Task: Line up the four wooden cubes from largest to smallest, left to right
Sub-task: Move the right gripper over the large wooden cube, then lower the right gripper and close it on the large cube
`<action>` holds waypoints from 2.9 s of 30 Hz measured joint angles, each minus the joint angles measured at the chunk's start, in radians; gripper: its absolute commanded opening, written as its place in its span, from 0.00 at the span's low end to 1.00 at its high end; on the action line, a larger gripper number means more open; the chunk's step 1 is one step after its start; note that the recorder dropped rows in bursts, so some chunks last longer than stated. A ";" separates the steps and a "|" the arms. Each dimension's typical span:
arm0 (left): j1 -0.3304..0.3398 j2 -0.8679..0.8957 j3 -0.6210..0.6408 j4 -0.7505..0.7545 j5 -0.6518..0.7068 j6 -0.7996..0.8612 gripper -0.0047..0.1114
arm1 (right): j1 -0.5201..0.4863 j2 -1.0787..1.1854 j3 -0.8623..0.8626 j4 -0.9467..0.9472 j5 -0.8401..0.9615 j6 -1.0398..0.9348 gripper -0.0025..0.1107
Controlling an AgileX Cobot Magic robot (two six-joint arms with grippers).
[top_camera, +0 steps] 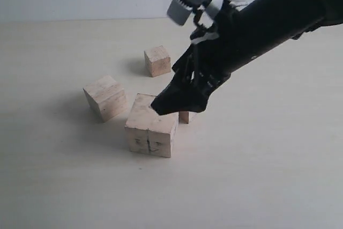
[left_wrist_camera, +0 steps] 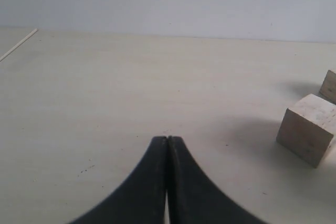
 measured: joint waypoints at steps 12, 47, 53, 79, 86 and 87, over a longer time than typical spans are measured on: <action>0.000 0.000 0.000 0.000 0.000 0.000 0.04 | 0.064 0.272 -0.146 -0.134 -0.125 -0.004 0.83; 0.000 0.000 0.000 0.000 0.000 0.000 0.04 | 0.076 0.101 -0.155 -0.231 -0.029 0.670 0.81; 0.000 0.000 0.000 0.000 0.000 0.000 0.04 | 0.124 0.104 -0.155 -0.397 -0.001 0.820 0.80; 0.000 0.000 0.000 0.002 0.000 0.000 0.04 | 0.263 0.222 -0.155 -0.606 -0.121 1.041 0.80; 0.000 0.000 0.000 0.002 0.000 0.000 0.04 | 0.266 0.258 -0.155 -0.605 -0.125 1.036 0.80; 0.000 0.000 0.000 0.002 0.000 0.000 0.04 | 0.266 0.266 -0.155 -0.605 -0.125 1.036 0.80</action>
